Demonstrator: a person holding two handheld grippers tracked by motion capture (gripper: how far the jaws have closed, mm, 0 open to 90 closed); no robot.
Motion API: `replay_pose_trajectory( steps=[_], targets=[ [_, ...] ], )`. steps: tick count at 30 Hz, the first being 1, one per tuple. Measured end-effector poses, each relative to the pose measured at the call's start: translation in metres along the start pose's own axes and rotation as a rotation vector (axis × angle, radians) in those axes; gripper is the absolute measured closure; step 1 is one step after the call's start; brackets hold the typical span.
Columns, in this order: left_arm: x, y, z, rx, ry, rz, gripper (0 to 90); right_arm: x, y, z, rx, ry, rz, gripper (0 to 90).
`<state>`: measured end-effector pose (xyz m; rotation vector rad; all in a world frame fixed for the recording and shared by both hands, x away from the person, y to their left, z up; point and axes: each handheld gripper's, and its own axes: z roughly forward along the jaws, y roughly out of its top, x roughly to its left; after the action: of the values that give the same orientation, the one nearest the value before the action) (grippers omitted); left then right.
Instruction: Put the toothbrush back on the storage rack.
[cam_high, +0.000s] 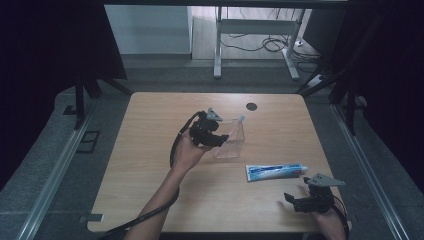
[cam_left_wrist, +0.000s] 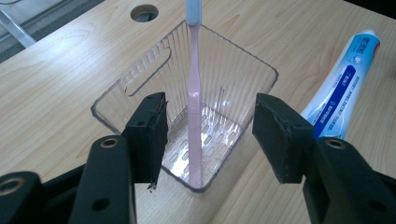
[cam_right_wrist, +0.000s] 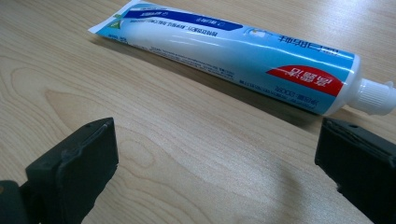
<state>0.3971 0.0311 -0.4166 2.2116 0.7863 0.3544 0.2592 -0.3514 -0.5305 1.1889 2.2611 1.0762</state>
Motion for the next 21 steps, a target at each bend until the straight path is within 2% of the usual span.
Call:
replay_pose_trajectory(
  steps=[6,21],
  targets=[
    [0.004,-0.009,-0.007,-0.021,0.009,-0.005,40.2,0.0,0.0,0.0,0.003,-0.001,-0.001,0.0],
    [0.009,-0.028,-0.024,-0.062,-0.005,-0.064,35.4,0.001,0.0,0.001,0.005,-0.002,-0.004,0.0]
  ],
)
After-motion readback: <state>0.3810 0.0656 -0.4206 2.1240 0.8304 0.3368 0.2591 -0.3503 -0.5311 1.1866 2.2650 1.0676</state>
